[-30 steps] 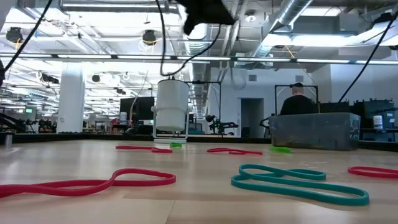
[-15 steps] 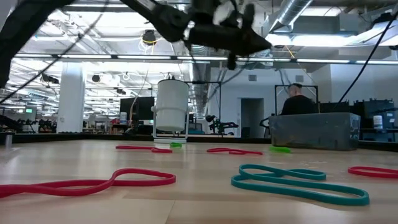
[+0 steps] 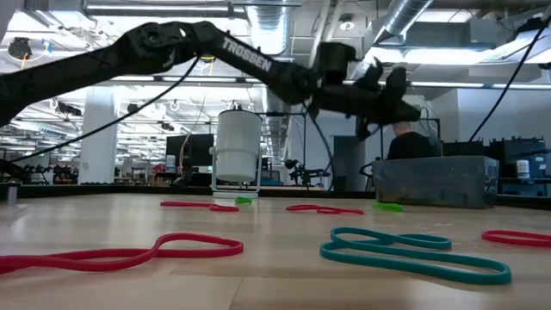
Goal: Pick and place items into bin
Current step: Put the left blue rubber band into the bin, then put the blue rubber band into the bin
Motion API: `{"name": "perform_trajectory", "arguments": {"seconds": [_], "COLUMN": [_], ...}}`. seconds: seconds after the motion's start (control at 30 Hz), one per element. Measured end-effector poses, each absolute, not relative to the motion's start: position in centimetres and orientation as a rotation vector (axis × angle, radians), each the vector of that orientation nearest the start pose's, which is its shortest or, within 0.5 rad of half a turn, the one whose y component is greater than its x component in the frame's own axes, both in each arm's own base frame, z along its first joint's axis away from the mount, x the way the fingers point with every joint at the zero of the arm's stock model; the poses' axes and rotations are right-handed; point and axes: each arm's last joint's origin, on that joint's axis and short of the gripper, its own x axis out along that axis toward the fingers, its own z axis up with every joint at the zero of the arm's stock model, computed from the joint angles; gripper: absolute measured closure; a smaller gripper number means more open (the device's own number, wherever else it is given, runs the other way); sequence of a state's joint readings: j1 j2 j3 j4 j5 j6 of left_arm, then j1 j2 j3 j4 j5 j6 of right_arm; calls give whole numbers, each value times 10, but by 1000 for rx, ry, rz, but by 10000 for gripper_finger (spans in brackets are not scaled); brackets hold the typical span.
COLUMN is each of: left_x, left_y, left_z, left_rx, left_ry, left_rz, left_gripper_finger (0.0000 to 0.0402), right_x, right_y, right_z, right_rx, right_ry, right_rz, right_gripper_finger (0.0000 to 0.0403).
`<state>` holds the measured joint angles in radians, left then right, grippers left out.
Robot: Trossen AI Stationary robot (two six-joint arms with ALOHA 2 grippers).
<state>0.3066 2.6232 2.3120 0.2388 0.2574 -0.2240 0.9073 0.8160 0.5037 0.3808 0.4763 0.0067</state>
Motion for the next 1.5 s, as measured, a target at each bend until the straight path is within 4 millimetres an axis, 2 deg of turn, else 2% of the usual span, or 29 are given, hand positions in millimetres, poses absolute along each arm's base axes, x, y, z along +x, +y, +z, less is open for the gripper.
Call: {"name": "perform_trajectory", "arguments": {"seconds": [0.1,0.3,0.57,0.67,0.93,1.07,1.27,1.4,1.5], "left_x": [571,568,568,568,568,568,568,564,562], "left_y": [176,180,178,178,178,178,175,173,174], "left_z": [195,183,180,179,179,179,179,166,164], "left_rx": [-267,-268,-224,-199,-209,-213,-313,-363,-335], "left_ry": [85,194,225,233,238,230,241,386,410], "left_rz": [100,143,136,134,132,125,7,48,85], "left_gripper_finger": [401,401,400,385,308,282,267,266,266], "right_x": [125,126,126,126,126,126,126,126,126], "right_y": [138,140,140,140,140,140,140,140,140], "right_z": [281,276,274,274,274,274,274,274,274], "right_rx": [38,53,101,102,102,102,100,98,99], "right_ry": [-32,12,36,36,36,36,39,41,40], "right_rz": [432,432,434,434,434,434,434,433,433], "right_gripper_finger": [326,326,326,326,326,326,326,326,326]}}
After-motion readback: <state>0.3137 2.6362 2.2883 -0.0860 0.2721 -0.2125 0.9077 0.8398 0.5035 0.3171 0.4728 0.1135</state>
